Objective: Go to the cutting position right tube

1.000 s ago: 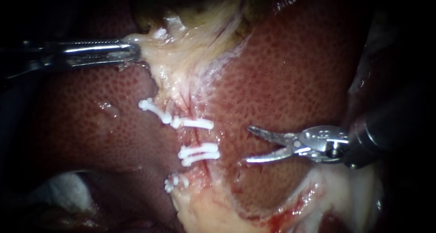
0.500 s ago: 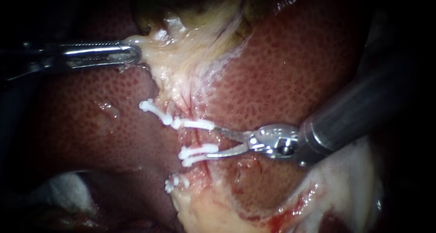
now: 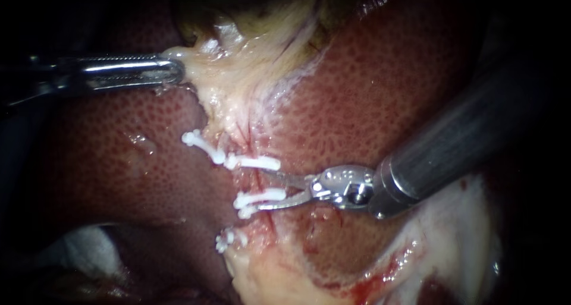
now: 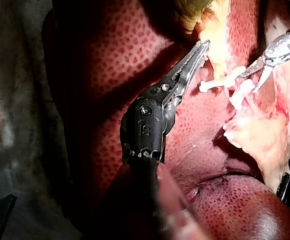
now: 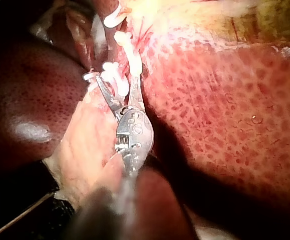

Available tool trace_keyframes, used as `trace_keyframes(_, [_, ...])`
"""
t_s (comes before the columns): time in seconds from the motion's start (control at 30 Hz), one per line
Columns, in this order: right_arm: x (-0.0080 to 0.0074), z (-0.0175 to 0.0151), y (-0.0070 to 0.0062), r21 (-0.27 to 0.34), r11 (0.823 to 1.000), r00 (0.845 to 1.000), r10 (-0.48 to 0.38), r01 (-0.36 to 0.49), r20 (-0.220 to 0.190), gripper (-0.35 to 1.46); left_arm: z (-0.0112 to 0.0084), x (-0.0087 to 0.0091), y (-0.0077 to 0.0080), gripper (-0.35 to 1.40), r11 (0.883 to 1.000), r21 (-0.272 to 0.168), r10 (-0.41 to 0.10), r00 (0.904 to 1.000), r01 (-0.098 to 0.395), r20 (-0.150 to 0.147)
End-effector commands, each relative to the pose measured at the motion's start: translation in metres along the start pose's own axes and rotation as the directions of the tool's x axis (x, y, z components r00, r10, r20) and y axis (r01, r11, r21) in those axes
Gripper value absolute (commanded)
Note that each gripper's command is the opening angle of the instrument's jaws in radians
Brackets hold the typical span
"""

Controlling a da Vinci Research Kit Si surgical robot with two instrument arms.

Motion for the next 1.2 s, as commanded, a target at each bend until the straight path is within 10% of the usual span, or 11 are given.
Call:
trace_keyframes(0.03, [0.0,0.0002,0.0,0.008,1.0,1.0,0.0,0.0,0.001,1.4,0.0001,-0.0001,0.0,-0.35,1.0,0.0,0.0,1.0,0.0,0.0])
trace_keyframes(0.6, [0.0006,0.0017,-0.0004,0.11,0.993,1.0,-0.03,0.029,0.008,1.31,0.0005,-0.0002,0.0001,-0.35,1.0,0.0,0.001,1.0,-0.001,0.0])
trace_keyframes(1.2, [0.0021,0.0038,0.0009,0.141,0.989,0.994,0.051,-0.037,-0.098,1.25,0.0011,-0.0006,0.0002,-0.35,1.0,-0.002,0.002,1.0,-0.002,-0.001])
